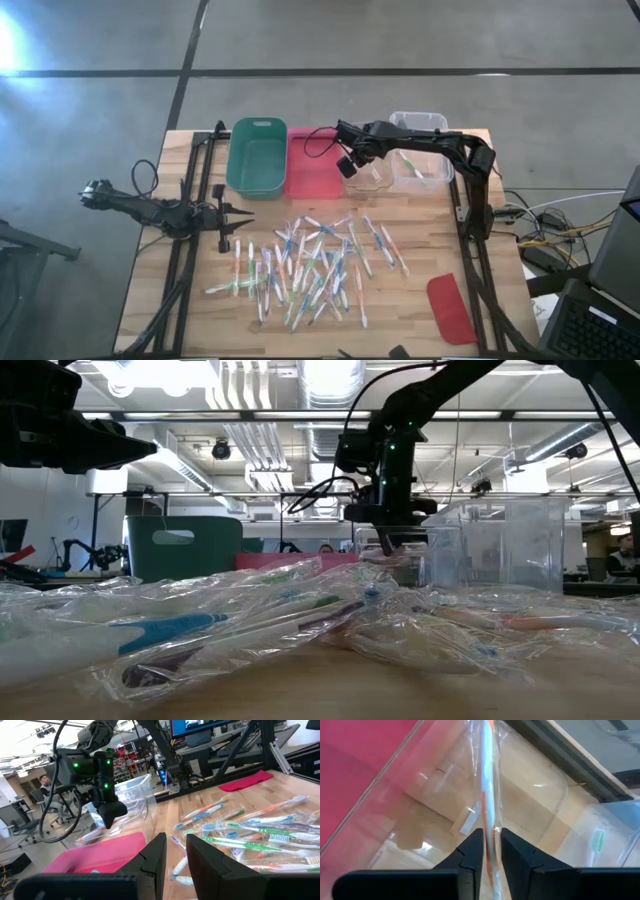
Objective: Pick & Place Toothbrushes
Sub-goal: Put the orange toothbrush into the transparent bin, then adjust the blue toothbrush on the table
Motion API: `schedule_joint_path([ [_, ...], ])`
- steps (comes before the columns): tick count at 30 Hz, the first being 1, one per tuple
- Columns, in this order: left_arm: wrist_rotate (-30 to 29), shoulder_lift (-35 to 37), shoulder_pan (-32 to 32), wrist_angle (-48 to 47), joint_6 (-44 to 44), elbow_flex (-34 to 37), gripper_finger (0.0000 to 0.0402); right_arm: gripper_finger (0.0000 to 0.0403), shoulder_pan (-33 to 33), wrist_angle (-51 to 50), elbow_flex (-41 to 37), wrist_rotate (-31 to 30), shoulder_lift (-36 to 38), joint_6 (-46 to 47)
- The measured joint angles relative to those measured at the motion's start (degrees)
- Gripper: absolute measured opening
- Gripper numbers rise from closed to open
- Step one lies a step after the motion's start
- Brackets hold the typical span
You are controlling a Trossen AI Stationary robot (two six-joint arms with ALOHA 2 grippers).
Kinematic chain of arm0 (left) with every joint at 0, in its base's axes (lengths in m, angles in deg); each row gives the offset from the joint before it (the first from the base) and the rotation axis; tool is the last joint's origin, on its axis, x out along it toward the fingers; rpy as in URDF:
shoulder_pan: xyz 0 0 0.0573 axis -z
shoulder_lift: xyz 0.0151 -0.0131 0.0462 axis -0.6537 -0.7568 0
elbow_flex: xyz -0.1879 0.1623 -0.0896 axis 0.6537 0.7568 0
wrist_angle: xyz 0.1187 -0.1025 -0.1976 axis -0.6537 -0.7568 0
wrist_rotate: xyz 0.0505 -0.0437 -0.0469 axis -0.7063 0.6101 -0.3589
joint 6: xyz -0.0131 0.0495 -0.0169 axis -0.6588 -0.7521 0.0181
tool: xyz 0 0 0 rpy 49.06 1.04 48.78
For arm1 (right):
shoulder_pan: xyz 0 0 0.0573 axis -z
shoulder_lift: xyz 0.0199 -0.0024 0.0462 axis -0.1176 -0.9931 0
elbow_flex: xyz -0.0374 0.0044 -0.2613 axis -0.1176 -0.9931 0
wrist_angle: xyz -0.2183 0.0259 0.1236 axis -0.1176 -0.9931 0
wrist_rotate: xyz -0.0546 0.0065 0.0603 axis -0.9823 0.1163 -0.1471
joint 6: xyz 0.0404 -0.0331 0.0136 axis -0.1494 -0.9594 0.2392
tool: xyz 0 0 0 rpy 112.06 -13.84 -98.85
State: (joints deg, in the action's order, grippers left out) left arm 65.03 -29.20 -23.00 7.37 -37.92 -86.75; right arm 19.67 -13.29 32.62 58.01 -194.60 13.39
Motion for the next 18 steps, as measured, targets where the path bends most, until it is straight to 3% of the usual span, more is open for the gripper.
schedule_joint_path([
  [18, -0.02, 0.01, 0.00, 0.00, 0.01, 0.01, 0.0081, 0.0147, -0.03, -0.56, 0.00, 0.54, 1.81, -0.70],
])
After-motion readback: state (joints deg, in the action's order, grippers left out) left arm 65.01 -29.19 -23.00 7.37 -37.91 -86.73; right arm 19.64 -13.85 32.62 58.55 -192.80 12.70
